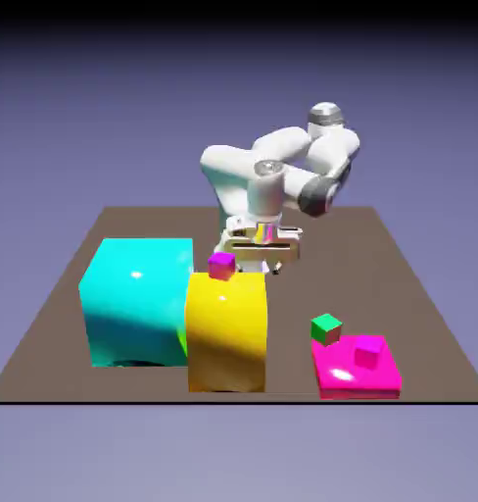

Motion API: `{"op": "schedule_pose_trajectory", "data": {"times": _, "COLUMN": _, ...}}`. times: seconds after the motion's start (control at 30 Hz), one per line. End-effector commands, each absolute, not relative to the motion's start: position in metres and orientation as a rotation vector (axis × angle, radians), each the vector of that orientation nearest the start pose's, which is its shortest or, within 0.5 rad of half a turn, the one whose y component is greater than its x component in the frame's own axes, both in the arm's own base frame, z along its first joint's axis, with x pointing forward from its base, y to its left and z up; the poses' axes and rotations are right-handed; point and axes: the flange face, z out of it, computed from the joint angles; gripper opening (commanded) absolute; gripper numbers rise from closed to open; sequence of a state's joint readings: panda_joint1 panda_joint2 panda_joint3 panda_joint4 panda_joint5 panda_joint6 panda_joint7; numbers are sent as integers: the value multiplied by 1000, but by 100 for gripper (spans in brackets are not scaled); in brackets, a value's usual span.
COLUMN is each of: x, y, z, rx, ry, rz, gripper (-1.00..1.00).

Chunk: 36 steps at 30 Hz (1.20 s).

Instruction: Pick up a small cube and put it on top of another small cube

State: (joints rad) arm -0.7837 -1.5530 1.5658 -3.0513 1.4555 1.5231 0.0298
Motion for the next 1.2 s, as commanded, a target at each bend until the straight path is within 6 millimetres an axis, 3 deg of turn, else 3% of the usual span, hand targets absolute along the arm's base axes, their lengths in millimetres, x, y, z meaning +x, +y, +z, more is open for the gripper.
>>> {"op": "schedule_pose_trajectory", "data": {"times": 0.0, "x": 234, "y": 32, "z": 214, "rx": -3000, "ry": 1156, "rz": 184, "gripper": 0}}
{"op": "schedule_pose_trajectory", "data": {"times": 0.1, "x": 227, "y": 16, "z": 198, "rx": -2968, "ry": 1193, "rz": 251, "gripper": 0}}
{"op": "schedule_pose_trajectory", "data": {"times": 0.13, "x": 227, "y": 16, "z": 198, "rx": -2968, "ry": 1193, "rz": 251, "gripper": 0}}
{"op": "schedule_pose_trajectory", "data": {"times": 0.43, "x": 219, "y": 16, "z": 128, "rx": -2968, "ry": 1193, "rz": 251, "gripper": 0}}
{"op": "schedule_pose_trajectory", "data": {"times": 0.47, "x": 219, "y": 16, "z": 128, "rx": -2968, "ry": 1193, "rz": 251, "gripper": -100}}
{"op": "schedule_pose_trajectory", "data": {"times": 0.5, "x": 219, "y": 16, "z": 128, "rx": -2968, "ry": 1193, "rz": 251, "gripper": -100}}
{"op": "schedule_pose_trajectory", "data": {"times": 0.77, "x": 227, "y": 16, "z": 191, "rx": -2969, "ry": 1192, "rz": 250, "gripper": -100}}
{"op": "schedule_pose_trajectory", "data": {"times": 0.8, "x": 228, "y": 19, "z": 198, "rx": -2964, "ry": 1181, "rz": 248, "gripper": -100}}
{"op": "schedule_pose_trajectory", "data": {"times": 0.83, "x": 234, "y": 36, "z": 200, "rx": -2946, "ry": 1137, "rz": 251, "gripper": -100}}
{"op": "schedule_pose_trajectory", "data": {"times": 1.17, "x": 278, "y": 119, "z": 148, "rx": -3008, "ry": 1416, "rz": 694, "gripper": -100}}
